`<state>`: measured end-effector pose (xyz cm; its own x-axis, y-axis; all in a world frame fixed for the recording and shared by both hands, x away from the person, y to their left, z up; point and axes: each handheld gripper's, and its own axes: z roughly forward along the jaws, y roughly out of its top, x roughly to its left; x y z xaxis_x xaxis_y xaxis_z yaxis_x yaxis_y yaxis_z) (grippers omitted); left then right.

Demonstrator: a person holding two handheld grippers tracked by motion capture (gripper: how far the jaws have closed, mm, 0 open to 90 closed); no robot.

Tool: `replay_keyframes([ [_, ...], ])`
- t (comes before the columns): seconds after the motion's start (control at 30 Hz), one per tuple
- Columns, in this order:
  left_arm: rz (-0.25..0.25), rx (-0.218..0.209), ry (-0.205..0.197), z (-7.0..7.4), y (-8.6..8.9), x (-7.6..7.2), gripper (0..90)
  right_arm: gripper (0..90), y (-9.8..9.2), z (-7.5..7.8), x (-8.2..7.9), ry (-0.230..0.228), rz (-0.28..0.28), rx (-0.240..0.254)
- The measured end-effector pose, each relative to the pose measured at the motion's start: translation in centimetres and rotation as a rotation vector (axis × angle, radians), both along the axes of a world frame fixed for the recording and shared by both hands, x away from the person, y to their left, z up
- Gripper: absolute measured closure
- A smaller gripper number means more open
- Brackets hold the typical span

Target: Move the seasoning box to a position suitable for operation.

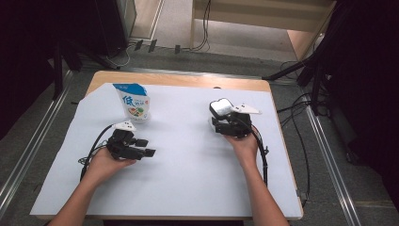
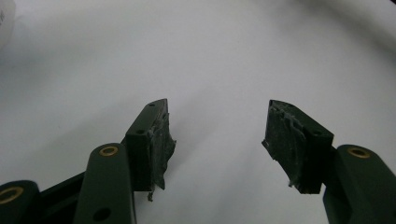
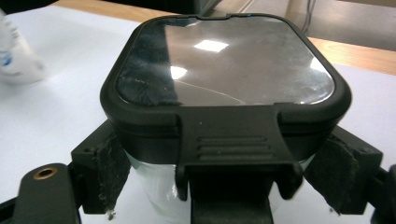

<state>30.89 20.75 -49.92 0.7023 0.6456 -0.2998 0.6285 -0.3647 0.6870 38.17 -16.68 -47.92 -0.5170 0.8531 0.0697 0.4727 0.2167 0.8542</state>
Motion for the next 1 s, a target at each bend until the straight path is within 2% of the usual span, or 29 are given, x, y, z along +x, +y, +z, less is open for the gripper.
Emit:
replay_keyframes([
  [0.07, 0.001, -0.008, 0.006, -0.1, 0.1, 0.1, 40.6, 16.5, 0.9, -0.2, -0.7, 0.003, 0.033, 0.005],
  [0.3, 0.006, -0.007, 0.003, -0.2, 0.4, 0.3, 40.7, 16.5, 3.3, -0.8, -2.0, 0.016, 0.098, -0.001],
  [0.47, -0.001, 0.008, 0.006, -0.2, 0.5, 0.2, 40.6, 16.4, 5.6, -1.1, -2.8, 0.028, 0.159, 0.02],
  [0.67, -0.007, 0.02, 0.001, -0.1, 0.3, 0.0, 40.3, 16.4, 7.4, -1.6, -3.3, 0.034, 0.205, 0.011],
  [0.83, -0.019, 0.028, 0.014, -0.2, 0.1, -0.2, 39.4, 16.4, 8.7, -2.2, -3.6, 0.032, 0.245, 0.002],
  [0.9, -0.025, 0.029, 0.015, -0.2, -0.1, -0.3, 39.1, 16.4, 9.2, -2.5, -3.7, 0.014, 0.246, 0.0],
  [1.0, -0.03, 0.036, 0.015, -0.3, -0.2, -0.3, 39.1, 16.4, 9.1, -2.6, -3.9, 0.016, 0.243, 0.007],
])
